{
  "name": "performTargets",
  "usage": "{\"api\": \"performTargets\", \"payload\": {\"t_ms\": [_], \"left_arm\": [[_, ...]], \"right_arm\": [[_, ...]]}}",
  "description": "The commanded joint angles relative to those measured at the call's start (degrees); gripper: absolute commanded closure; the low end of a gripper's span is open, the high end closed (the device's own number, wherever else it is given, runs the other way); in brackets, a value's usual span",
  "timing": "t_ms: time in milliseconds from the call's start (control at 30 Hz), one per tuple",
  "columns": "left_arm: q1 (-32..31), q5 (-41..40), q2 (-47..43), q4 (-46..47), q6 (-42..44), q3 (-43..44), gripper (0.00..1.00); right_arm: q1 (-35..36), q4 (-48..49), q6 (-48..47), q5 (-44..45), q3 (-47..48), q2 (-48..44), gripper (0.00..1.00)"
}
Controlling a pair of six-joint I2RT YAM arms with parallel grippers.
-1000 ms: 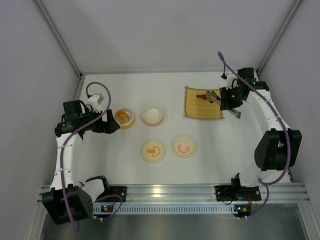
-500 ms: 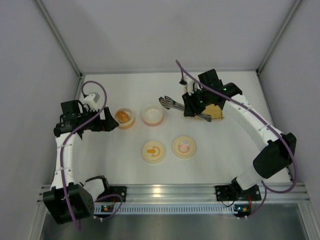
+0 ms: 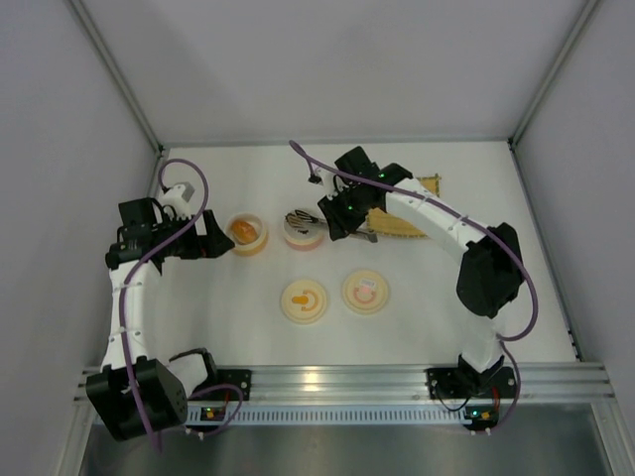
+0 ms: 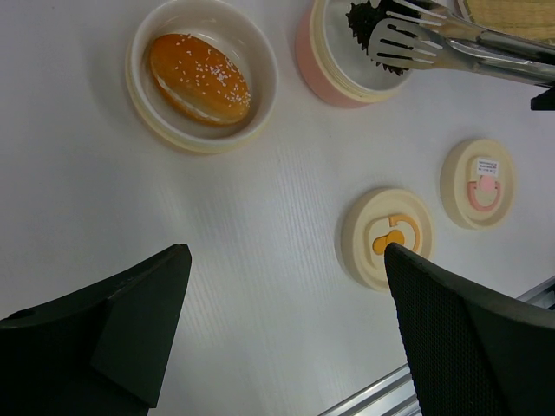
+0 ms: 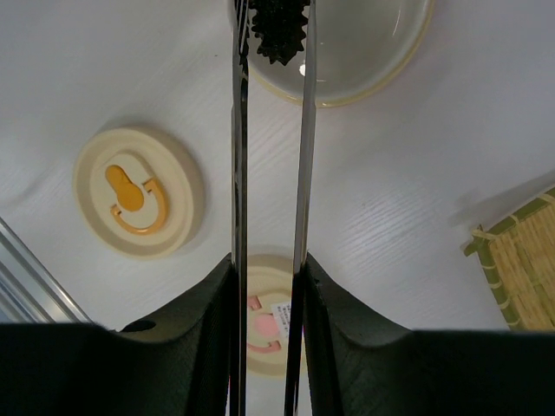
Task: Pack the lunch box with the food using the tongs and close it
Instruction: Place the fake food in the packing box.
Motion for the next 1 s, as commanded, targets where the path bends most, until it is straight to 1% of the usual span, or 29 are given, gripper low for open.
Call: {"api": "performTargets", "payload": {"t_ms": [0,267,467,800,833,900,933,967], "left_arm": [[0.4,0.5,-1.9,3.1,0.1,-0.1,0.02],[0.4,1.2,-1.7,3.5,0.0,-0.1,0.02],[0.4,0.8,-2.0,3.2,0.5,-0.3,0.02],[0.4,1.0,-1.9,3.8,0.1,-0.8,0.02],[0.4,1.1,-1.8,3.7,0.2,-0.8,0.02],[0.4,1.1,-1.8,3.8,0.1,-0.7,0.02],[0.4,1.2,-1.8,3.9,0.0,-0.7,0.02],[0.4,1.1,-1.8,3.8,0.0,-0.8,0.02]], "right_arm": [[0.6,4.1,0.7,1.2,2.4,0.3,1.00],[0.6,6.3,0.7,2.5,1.7,1.9,1.00],[0.6,5.7,0.8,2.6,2.6,3.6,1.00],[0.6,5.0,0.7,1.9,1.3,3.5,1.00],[0.5,5.0,0.7,1.7,1.3,3.5,0.95],[0.6,4.8,0.8,0.7,1.5,3.6,0.90],[0.5,4.6,0.9,0.4,1.7,3.7,0.83],[0.5,4.6,1.1,0.2,1.8,3.9,0.80]]}}
